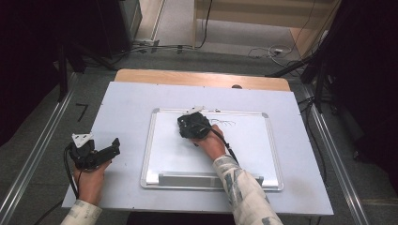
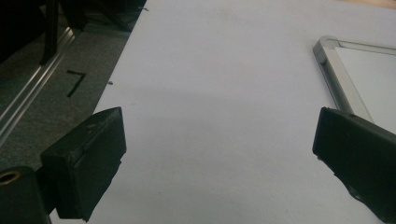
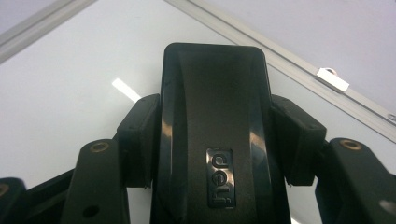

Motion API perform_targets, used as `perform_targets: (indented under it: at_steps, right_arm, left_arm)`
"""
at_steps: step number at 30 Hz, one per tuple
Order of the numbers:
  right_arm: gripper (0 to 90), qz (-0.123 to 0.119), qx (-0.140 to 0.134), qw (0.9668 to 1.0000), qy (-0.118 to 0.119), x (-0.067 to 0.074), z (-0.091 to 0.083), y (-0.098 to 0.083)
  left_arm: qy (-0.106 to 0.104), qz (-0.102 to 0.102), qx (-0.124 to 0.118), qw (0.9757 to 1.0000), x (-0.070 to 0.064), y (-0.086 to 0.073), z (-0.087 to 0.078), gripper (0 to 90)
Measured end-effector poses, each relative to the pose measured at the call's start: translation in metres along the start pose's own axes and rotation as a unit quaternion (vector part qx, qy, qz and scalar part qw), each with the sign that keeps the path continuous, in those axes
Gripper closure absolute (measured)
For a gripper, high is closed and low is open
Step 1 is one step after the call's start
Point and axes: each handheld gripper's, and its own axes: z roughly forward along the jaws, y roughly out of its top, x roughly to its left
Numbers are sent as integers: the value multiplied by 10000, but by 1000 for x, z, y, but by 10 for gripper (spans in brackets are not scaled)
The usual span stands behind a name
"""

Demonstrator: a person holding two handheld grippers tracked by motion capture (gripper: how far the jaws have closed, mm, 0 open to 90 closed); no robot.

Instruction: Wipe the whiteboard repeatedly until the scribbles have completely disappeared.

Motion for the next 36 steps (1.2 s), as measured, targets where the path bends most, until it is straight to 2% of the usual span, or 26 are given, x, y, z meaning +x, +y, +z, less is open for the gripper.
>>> perform_targets:
  at_steps: [3,5,7,8,10,11,14,19,26,36]
  right_arm:
    - [386,6,26,10000,-11,3,0,1]
    - [386,-141,3,9998,136,10,-1,0]
    - [385,-225,-15,9996,150,12,-1,0]
    - [385,-188,-22,9996,185,9,-1,0]
    - [386,4,-38,10000,34,5,1,0]
    - [386,52,-45,10000,44,3,1,1]
    - [385,-100,-59,9998,154,8,0,-1]
    - [385,11,-64,9999,157,-3,-2,-4]
    - [385,26,-79,9998,165,-21,-8,-14]
    - [385,156,-65,9999,36,-45,-18,-27]
  left_arm:
    - [7,18,17,10000,0,0,0,28]
    - [-6,22,12,10000,-1,0,1,28]
    - [-7,25,7,10000,-1,0,1,28]
    - [0,27,8,10000,-1,0,1,27]
    - [3,24,17,10000,0,0,0,28]
    - [0,18,17,10000,0,0,1,28]
    - [-9,40,42,10000,-1,0,2,28]
    - [-1,30,-5,10000,0,0,0,28]
    - [22,28,4,10000,0,0,-1,27]
    - [34,12,18,10000,1,-1,-1,28]
